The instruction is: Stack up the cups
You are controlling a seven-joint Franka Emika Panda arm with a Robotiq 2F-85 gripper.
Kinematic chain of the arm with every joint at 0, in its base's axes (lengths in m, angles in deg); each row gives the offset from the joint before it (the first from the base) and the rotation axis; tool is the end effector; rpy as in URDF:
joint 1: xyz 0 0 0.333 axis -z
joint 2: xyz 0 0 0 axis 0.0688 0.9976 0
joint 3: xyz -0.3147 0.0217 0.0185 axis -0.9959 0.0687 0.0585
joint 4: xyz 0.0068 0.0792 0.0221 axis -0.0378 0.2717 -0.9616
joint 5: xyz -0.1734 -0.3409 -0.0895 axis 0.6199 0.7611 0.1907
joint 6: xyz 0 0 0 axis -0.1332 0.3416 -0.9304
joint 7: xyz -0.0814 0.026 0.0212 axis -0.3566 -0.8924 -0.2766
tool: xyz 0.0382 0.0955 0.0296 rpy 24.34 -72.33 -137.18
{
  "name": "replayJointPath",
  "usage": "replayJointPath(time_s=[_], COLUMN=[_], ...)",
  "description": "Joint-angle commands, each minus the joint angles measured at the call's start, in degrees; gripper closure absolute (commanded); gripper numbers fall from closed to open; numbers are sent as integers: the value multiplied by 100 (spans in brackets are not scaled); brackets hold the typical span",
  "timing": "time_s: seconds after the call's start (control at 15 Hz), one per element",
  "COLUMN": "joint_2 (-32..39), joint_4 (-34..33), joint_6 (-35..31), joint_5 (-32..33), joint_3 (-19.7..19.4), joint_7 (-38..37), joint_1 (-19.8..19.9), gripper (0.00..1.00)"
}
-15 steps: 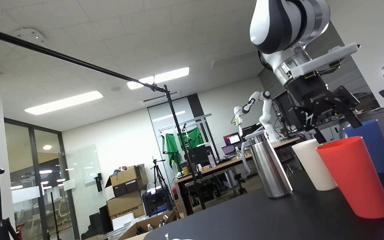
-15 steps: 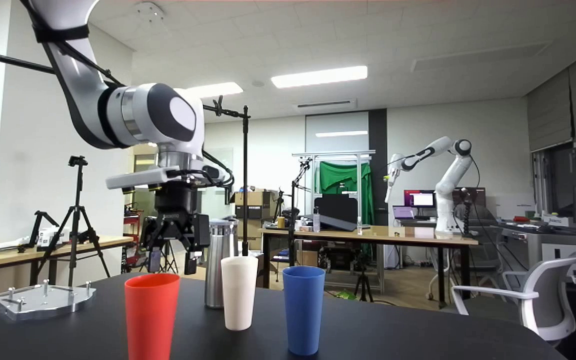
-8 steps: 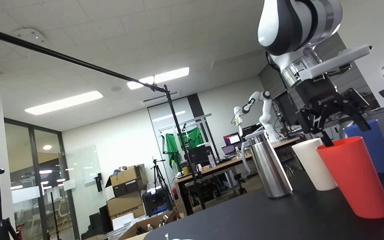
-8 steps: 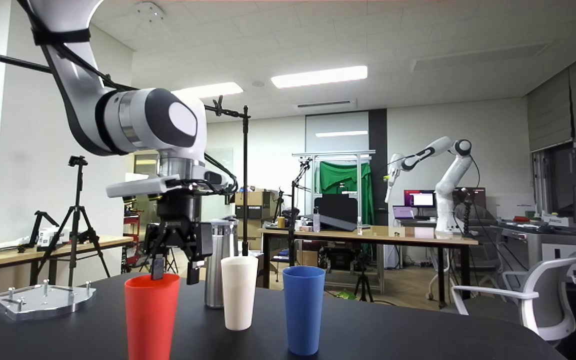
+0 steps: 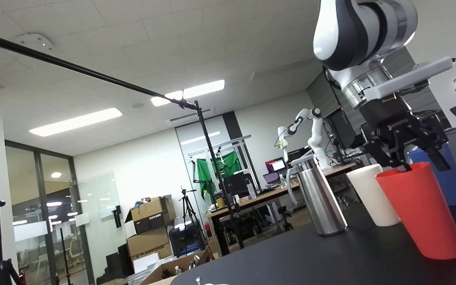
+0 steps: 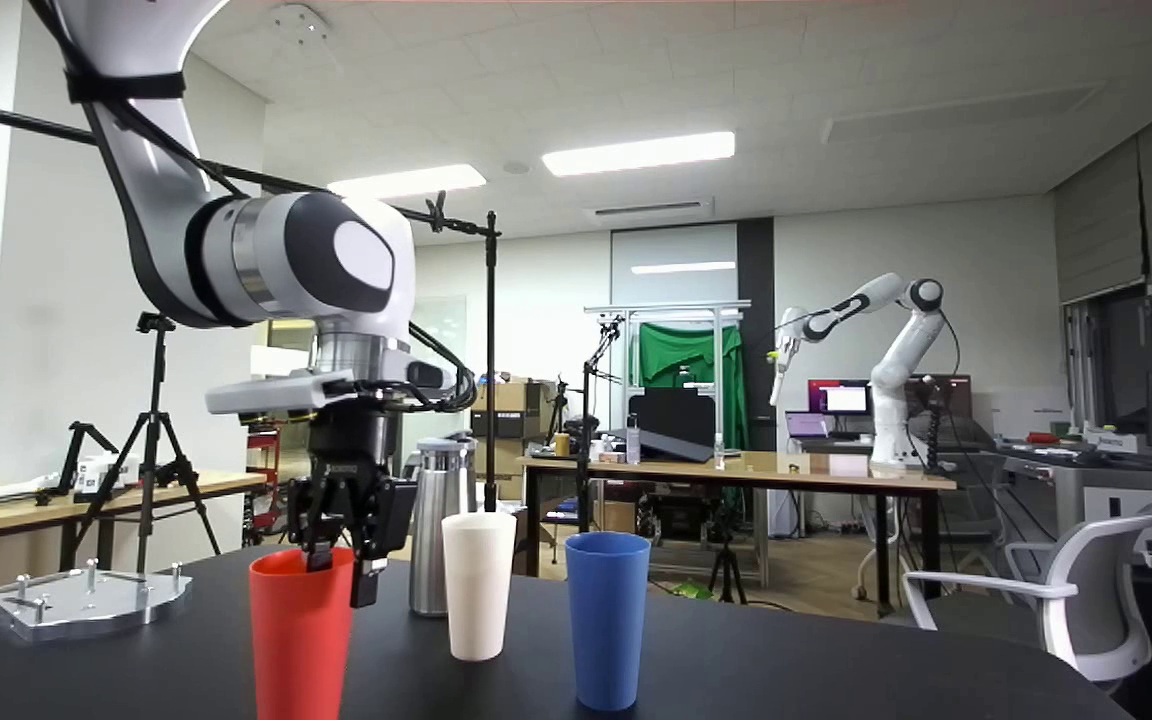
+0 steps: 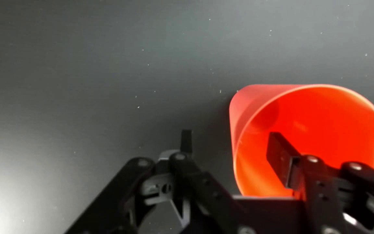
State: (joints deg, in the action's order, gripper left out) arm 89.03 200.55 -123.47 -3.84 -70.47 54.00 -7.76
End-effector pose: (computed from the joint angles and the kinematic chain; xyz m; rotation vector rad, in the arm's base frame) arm 0.4492 0.0616 0.2553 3.0898 -0.0991 -0.1361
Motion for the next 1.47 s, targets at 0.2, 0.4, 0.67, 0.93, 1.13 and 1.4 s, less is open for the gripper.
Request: replayJointPath(time_s=[0.2,0.4,0.67,0.93,1.13,1.4], joint_2=[9,-56,-225,-296,-289,-150], joint_4=[-6,-117,-558,-1205,-1695,-2328], joint_6=[-14,135,619,1132,1484,1753], joint_5=[-122,-196,-134,-212,-254,-251], joint_3=[-40,-78,-176,-247,-264,-285], joint_7=[-132,-98,-101,-26,15,-14], joint_1=[0,31,100,198,242,289], gripper=[89,100,100,99,99,99])
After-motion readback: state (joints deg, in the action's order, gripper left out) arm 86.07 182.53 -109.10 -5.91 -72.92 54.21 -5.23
